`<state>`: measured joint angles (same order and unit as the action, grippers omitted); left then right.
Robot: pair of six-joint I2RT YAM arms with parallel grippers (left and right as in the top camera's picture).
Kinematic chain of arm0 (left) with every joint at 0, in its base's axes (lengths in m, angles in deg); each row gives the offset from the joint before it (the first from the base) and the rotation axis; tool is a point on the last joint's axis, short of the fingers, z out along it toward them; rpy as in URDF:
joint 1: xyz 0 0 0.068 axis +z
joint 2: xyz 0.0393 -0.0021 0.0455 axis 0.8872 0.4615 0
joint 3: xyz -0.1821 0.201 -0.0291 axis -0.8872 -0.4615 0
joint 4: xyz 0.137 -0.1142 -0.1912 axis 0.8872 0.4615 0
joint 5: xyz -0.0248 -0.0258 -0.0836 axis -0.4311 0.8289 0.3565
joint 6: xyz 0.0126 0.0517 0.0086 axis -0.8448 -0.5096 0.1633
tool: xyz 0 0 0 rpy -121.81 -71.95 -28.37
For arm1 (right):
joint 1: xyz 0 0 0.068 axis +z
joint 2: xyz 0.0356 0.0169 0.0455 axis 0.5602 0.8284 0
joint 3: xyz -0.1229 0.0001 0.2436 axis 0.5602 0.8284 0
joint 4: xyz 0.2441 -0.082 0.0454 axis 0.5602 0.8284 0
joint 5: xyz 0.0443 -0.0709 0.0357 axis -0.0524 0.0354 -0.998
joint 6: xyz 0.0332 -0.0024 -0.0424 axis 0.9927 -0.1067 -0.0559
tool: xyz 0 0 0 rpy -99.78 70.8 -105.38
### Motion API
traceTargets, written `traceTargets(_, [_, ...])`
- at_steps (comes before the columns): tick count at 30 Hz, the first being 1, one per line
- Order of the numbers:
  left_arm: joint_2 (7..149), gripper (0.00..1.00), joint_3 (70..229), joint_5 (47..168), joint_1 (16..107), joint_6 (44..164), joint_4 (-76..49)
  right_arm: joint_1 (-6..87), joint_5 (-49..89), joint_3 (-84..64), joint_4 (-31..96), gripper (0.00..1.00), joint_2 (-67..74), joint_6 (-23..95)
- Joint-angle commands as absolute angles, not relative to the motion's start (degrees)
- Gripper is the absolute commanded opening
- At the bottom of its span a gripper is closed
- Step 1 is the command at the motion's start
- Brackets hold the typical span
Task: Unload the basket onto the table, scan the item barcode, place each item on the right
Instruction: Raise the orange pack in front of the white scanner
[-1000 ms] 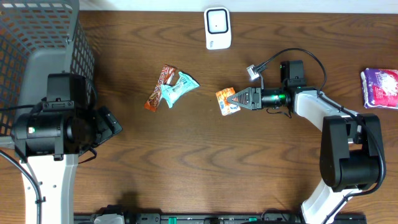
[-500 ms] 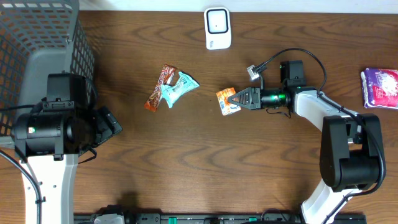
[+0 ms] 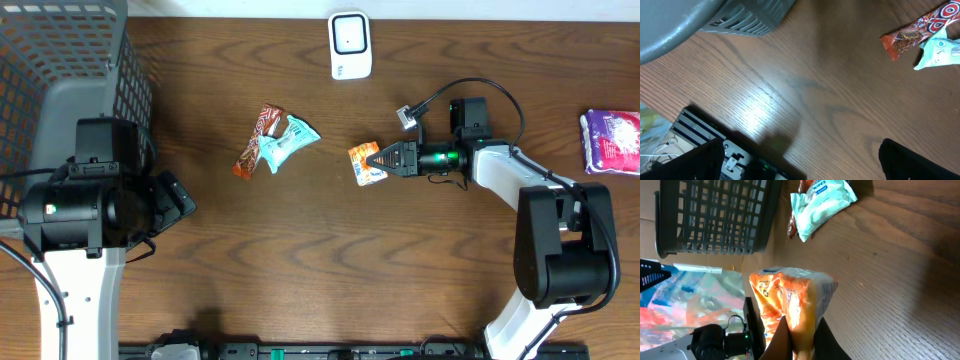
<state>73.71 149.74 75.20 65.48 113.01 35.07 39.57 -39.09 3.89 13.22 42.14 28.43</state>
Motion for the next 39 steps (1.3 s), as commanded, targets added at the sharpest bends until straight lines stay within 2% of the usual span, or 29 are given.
traceTargets(1, [73.7, 0.98, 149.7, 74.3, 65.8, 113.6, 35.3, 39.8, -39.5, 4.0, 13.3, 0.01, 42.5, 27.4])
traceTargets(13, [73.7, 0.98, 149.7, 74.3, 65.8, 113.6, 35.3, 39.8, -39.5, 4.0, 13.3, 0.01, 42.5, 27.6])
traceTargets(16, [73.7, 0.98, 149.7, 74.3, 65.8, 113.6, 35.3, 39.8, -38.1, 4.0, 13.2, 0.01, 42.4, 30.8])
traceTargets(21, [73.7, 0.98, 149.7, 74.3, 65.8, 113.5, 35.3, 40.8, -16.4, 4.0, 15.8, 0.01, 39.2, 37.6])
traceTargets(33, [73.7, 0.98, 149.7, 74.3, 65.8, 113.6, 35.3, 51.3, 26.3, -2.4, 18.0, 0.01, 31.9, 39.0])
traceTargets(39, [73.7, 0.98, 149.7, 74.3, 65.8, 113.6, 35.3, 56.6, 31.6, -8.2, 17.9, 0.01, 32.2, 38.9])
